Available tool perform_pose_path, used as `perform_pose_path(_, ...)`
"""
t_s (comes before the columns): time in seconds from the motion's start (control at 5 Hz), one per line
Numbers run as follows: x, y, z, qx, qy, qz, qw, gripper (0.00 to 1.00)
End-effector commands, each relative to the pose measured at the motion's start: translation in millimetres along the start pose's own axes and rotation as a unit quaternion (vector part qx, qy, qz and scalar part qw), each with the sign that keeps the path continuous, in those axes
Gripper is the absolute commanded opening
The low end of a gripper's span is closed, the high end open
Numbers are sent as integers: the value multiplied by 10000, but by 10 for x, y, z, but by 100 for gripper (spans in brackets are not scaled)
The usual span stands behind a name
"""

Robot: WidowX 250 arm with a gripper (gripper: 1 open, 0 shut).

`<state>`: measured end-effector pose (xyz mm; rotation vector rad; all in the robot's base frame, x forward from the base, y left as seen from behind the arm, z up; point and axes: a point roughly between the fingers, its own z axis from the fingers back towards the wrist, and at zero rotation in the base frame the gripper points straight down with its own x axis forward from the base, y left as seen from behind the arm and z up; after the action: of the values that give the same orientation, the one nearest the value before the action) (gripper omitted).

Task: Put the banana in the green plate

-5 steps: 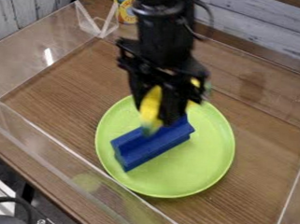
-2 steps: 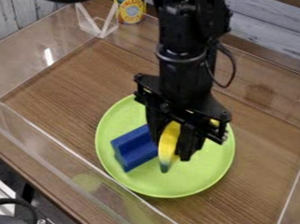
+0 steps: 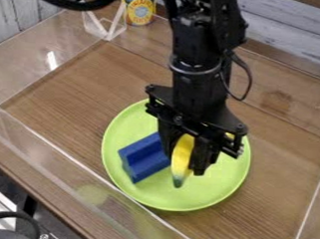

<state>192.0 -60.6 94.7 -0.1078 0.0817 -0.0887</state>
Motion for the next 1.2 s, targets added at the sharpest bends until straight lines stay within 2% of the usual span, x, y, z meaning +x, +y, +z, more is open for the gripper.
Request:
perform_pose_path(0.0, 46, 31, 29, -7, -89, 74, 9999, 0)
perform_pose_path(0.2, 64, 53, 15, -10, -80, 121, 9999, 0)
perform_pose_path(0.4, 50, 70, 11, -21, -81, 147, 9999, 100)
perform_pose_path(1.0, 9, 184, 123, -5, -187, 249, 9995, 100)
